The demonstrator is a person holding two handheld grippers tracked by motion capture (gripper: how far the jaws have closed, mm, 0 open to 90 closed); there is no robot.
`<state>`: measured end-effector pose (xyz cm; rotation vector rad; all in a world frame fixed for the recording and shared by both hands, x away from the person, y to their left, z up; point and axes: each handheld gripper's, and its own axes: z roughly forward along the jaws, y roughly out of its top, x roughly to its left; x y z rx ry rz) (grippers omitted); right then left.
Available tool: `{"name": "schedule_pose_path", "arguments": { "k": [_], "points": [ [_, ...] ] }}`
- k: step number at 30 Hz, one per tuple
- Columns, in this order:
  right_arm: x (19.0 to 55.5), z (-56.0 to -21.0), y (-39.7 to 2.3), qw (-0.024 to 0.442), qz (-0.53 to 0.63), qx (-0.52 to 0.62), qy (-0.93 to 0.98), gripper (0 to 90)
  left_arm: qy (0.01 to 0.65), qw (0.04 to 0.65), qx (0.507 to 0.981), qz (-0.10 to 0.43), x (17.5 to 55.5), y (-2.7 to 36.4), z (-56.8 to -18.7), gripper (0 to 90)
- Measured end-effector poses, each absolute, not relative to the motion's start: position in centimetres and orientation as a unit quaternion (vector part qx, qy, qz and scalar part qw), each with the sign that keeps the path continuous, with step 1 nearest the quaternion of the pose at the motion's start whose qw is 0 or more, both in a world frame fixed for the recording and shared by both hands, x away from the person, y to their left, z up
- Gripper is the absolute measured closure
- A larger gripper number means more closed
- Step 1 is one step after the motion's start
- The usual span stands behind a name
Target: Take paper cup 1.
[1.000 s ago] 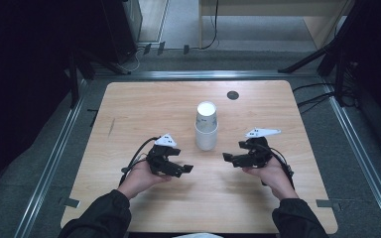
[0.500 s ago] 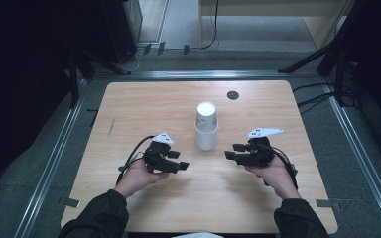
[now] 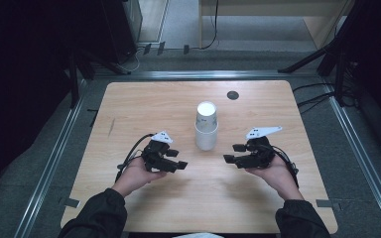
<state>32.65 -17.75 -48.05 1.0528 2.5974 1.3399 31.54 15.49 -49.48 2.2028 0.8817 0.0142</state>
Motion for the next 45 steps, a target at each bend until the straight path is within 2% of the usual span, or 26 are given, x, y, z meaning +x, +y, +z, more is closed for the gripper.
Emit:
{"name": "schedule_pose_path", "arguments": {
  "k": [3,6,14,19,24,27,45],
  "points": [
    [32.6,-48.1,-17.8,0.023,0.428,0.332,0.841,38.4,0.341,0.382,0.859,0.004,31.6,15.7,-49.2,34.3],
    [32.6,-48.3,-17.8,0.021,0.424,0.339,0.840,31.2,0.340,0.381,0.860,0.002,31.6,16.0,-49.0,33.8],
    [32.5,-48.2,-17.7,0.018,0.418,0.329,0.847,33.8,0.336,0.379,0.862,-0.001,31.6,16.6,-48.9,32.6],
    [32.8,-48.0,-17.9,0.009,0.416,0.324,0.850,39.7,0.330,0.376,0.866,0.002,31.6,16.8,-48.8,32.8],
    [32.9,-47.5,-18.2,0.029,0.413,0.310,0.856,38.1,0.326,0.371,0.870,0.003,31.5,17.1,-48.7,32.7],
    [33.2,-47.1,-18.5,0.019,0.412,0.308,0.857,37.7,0.326,0.374,0.868,0.006,31.6,17.4,-48.5,32.6],
    [35.7,-42.7,-17.0,0.035,0.382,0.243,0.891,32.7,0.329,0.383,0.863,0.004,31.8,18.4,-48.3,31.5]
  ]
}}
